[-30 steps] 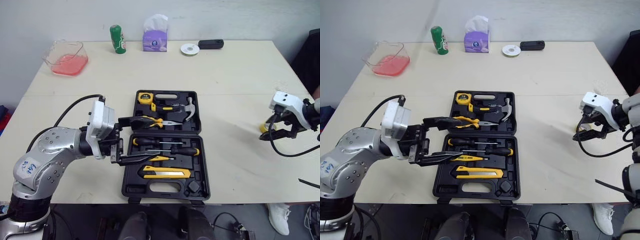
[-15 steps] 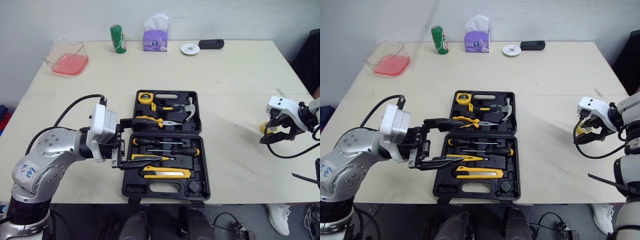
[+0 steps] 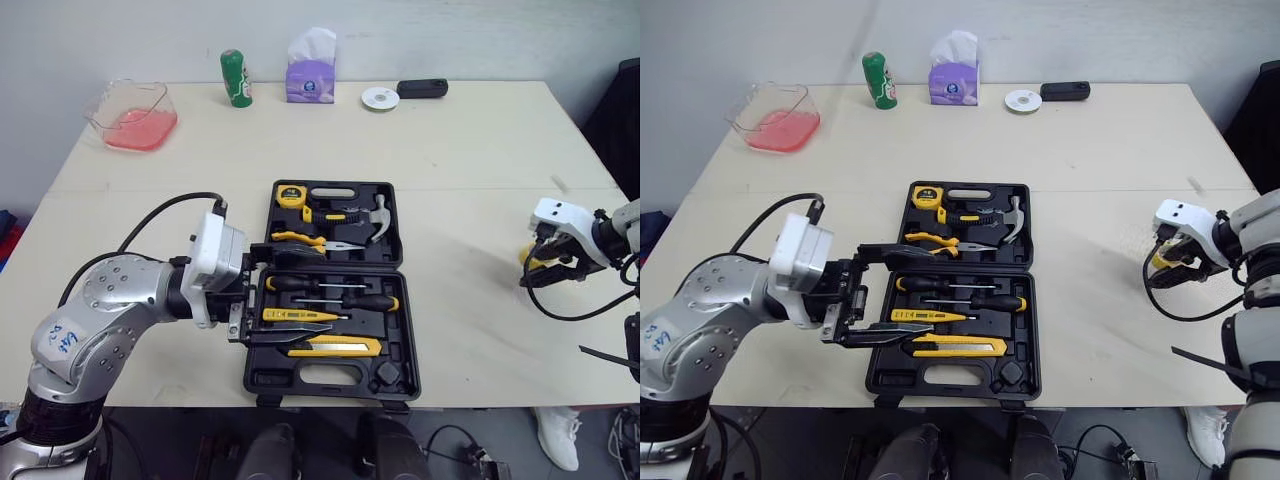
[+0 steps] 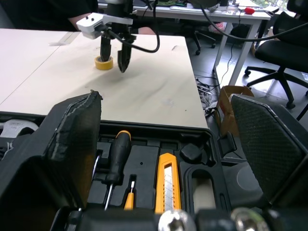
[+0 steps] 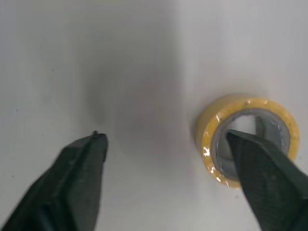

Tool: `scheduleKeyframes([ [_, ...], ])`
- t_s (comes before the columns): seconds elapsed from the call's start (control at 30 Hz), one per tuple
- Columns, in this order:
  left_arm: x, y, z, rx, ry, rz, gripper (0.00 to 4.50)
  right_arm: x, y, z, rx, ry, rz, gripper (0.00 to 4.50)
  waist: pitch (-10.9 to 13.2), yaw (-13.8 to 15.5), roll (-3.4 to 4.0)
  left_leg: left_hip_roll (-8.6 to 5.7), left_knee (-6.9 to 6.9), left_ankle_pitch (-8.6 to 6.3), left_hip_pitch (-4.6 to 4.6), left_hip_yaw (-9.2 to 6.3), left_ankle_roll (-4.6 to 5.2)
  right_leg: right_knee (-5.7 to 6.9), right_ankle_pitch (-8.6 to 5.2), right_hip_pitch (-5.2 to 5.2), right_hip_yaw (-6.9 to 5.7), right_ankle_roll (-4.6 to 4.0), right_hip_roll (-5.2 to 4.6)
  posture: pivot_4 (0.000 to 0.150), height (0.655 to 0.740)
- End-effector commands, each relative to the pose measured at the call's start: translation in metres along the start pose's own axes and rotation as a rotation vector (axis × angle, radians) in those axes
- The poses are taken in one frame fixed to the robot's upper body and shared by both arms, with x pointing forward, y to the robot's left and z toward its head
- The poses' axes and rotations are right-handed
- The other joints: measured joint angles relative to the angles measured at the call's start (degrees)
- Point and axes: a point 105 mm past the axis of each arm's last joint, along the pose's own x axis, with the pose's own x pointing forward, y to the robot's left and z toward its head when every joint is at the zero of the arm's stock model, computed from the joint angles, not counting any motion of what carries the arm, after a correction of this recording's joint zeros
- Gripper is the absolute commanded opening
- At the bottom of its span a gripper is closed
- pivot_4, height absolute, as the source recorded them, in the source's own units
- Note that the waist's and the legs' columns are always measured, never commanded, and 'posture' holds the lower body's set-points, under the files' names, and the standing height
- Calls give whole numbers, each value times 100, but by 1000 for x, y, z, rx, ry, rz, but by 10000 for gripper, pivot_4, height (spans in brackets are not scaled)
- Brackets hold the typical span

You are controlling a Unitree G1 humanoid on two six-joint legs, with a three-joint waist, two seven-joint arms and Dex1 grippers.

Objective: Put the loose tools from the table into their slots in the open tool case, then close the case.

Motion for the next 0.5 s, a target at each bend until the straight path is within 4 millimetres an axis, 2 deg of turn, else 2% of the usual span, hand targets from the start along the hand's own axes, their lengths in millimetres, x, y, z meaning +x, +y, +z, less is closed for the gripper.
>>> scheduleKeyframes([
  [0.03,2,-1,6,51,-8,-20,45000,-8,-6,2,-15,-25,-43,15525,0,6,0,0,0,0,0,0,0,0,0,0,0,0,0,1500,7400],
  [0.1,2,-2,6,46,-7,-31,45000,-10,-7,4,-27,-32,-55,4393,0,5,0,0,0,0,0,0,0,-1,0,0,0,0,0,1500,7400],
  [0.13,1,-2,6,41,-6,-36,45000,-11,-7,4,-29,-32,-53,396,0,1,0,0,1,0,0,0,0,0,0,0,0,0,0,1500,7400],
  [0.23,1,-5,4,39,-1,-46,45000,-19,-5,3,-90,-23,-32,396,0,-1,0,0,3,0,0,0,0,2,0,0,0,0,0,1500,7400],
  [0.33,-1,-5,4,37,-3,-55,45000,-31,2,25,-216,-103,8,396,0,0,0,0,4,0,0,0,0,3,0,-1,1,0,0,1500,7400],
  [0.43,-3,-4,5,72,-8,-63,45000,-40,20,52,-348,-207,60,396,0,2,0,2,8,0,0,-1,0,4,0,-1,1,0,3,1500,7400],
  [0.5,-6,-1,4,105,-10,-53,45000,-41,45,62,-454,-243,110,396,0,10,0,3,13,-1,0,-2,-2,10,0,-1,0,0,4,1500,7400],
])
